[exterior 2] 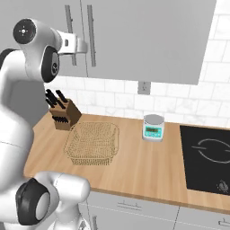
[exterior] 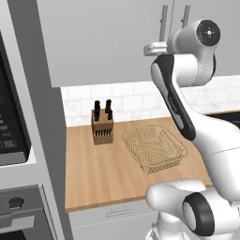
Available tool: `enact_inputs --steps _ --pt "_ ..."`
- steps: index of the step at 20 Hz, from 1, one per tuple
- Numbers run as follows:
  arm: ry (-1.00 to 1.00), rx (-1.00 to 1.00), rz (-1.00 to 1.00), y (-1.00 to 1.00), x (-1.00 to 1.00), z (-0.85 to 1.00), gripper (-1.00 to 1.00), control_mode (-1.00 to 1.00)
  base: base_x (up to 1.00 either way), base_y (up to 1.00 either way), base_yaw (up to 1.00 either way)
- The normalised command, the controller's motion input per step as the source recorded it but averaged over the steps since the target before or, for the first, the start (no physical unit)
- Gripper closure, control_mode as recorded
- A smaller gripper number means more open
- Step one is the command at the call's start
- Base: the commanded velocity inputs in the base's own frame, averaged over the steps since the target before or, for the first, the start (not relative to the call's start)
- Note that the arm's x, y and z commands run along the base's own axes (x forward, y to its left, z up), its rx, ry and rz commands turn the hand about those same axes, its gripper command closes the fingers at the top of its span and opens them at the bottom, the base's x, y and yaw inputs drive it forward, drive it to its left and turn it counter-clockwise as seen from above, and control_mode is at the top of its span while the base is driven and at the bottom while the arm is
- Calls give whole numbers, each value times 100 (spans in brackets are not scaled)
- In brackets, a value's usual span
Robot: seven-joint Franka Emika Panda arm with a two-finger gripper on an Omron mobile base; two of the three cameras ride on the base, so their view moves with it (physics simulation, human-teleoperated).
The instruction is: Open the cabinet, pick up the bread from the cabinet and place it in the basket. Then move the basket to the dining counter.
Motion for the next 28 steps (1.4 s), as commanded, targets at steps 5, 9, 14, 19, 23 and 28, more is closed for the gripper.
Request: enact_inputs --steps 5,9,14,19,23,28 --pt "-1 0 0 0 56 -20 -100 -100 0 0 0" --pt "-2 0 0 0 66 -22 -100 -100 0 0 0" --pt "0 0 0 5 82 -20 -100 -100 0 0 0" --pt "0 -1 0 21 95 -48 100 -100 0 0 0" --pt "0 3 3 59 47 -38 100 -100 0 0 0" --pt "1 9 15 100 12 -37 100 -100 0 0 0"
